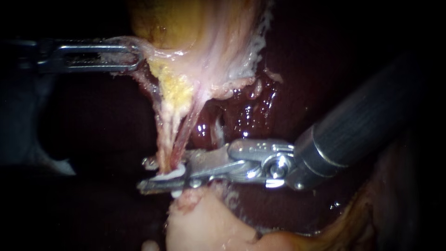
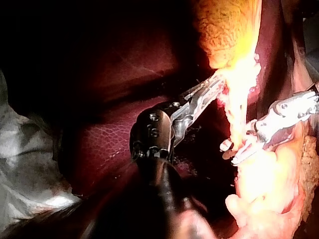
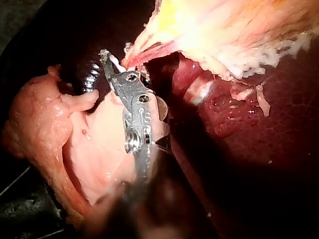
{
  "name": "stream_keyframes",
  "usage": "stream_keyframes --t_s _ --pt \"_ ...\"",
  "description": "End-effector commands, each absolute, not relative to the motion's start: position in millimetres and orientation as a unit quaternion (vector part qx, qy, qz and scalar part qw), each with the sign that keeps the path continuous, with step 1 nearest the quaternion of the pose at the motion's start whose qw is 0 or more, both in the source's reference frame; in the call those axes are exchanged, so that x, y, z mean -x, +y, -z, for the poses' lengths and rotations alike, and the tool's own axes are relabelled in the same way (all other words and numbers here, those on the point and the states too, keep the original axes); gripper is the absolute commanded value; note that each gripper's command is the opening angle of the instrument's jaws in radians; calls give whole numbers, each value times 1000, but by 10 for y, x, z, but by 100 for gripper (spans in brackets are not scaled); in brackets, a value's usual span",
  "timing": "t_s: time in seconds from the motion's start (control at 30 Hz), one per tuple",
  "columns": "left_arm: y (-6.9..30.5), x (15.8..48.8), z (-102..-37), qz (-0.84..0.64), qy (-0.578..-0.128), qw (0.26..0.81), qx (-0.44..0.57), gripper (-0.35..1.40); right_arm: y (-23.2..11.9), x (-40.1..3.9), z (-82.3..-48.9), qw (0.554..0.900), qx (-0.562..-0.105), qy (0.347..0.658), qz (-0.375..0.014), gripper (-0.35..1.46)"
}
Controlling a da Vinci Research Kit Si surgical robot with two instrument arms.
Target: Clipping second clip left tube
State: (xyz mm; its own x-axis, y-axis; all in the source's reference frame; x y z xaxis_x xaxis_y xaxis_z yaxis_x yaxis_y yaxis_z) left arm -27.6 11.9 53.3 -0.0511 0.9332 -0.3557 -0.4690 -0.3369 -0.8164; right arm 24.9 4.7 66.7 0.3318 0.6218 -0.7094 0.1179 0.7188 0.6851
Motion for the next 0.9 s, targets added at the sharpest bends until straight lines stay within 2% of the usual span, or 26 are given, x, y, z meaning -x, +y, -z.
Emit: stream_keyframes --t_s 0.03,0.23,0.33,0.4,0.7,0.9 --pt "119 276 -533 -679 -255 516 456 -35 47 -249 -667 744 -335 553 -169 14" --pt "119 276 -533 -679 -255 516 456 -35 47 -248 -667 745 -334 553 -170 16" --pt "119 276 -533 -679 -255 516 456 -35 48 -249 -667 745 -334 553 -170 41" --pt "119 276 -533 -679 -255 516 456 -35 49 -250 -667 743 -323 559 -177 49" --pt "119 276 -533 -679 -255 516 456 -35 64 -224 -662 751 -295 565 -174 50" --pt "119 275 -533 -679 -255 516 456 -35 78 -184 -654 762 -262 570 -160 50"
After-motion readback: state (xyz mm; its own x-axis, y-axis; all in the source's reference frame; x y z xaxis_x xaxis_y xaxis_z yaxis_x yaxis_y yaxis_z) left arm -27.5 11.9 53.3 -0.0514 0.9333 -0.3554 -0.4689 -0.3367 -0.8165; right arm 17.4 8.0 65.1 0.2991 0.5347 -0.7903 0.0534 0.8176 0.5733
